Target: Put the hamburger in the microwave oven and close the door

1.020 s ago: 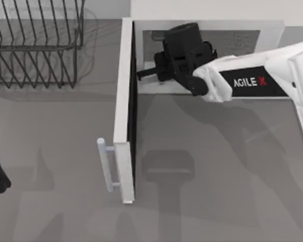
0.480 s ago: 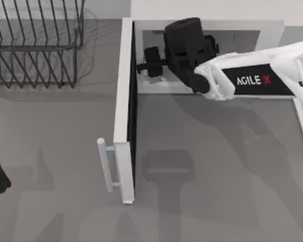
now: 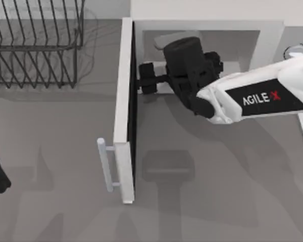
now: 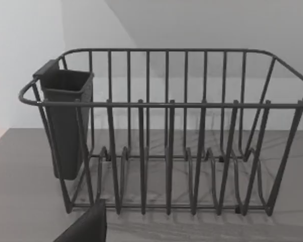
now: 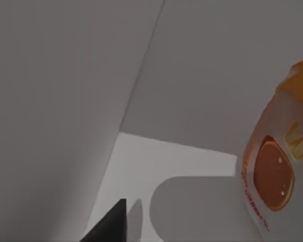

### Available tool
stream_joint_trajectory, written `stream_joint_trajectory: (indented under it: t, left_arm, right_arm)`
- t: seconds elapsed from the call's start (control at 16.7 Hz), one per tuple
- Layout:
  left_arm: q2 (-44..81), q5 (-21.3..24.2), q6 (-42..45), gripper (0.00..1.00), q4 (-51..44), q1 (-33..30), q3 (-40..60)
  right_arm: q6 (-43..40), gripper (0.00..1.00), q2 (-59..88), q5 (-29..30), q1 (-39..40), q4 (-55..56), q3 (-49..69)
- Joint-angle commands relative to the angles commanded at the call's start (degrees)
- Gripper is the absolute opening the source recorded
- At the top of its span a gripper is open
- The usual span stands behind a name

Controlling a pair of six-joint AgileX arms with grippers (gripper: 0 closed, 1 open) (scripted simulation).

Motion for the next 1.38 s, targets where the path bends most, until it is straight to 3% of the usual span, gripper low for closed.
stream_joint_trajectory:
  t: [0.84, 1.38]
  left_arm:
    - [0.0, 0.0, 0.0, 1.0, 0.0, 0.0, 0.0]
    - [0.0, 0.0, 0.0, 1.0, 0.0, 0.0, 0.0]
  right_arm:
    - [6.5, 1.0, -12.77, 8.1, 10.47, 8.11, -30.81]
    - [6.88, 1.0, -11.43, 8.45, 10.64, 7.35, -34.35]
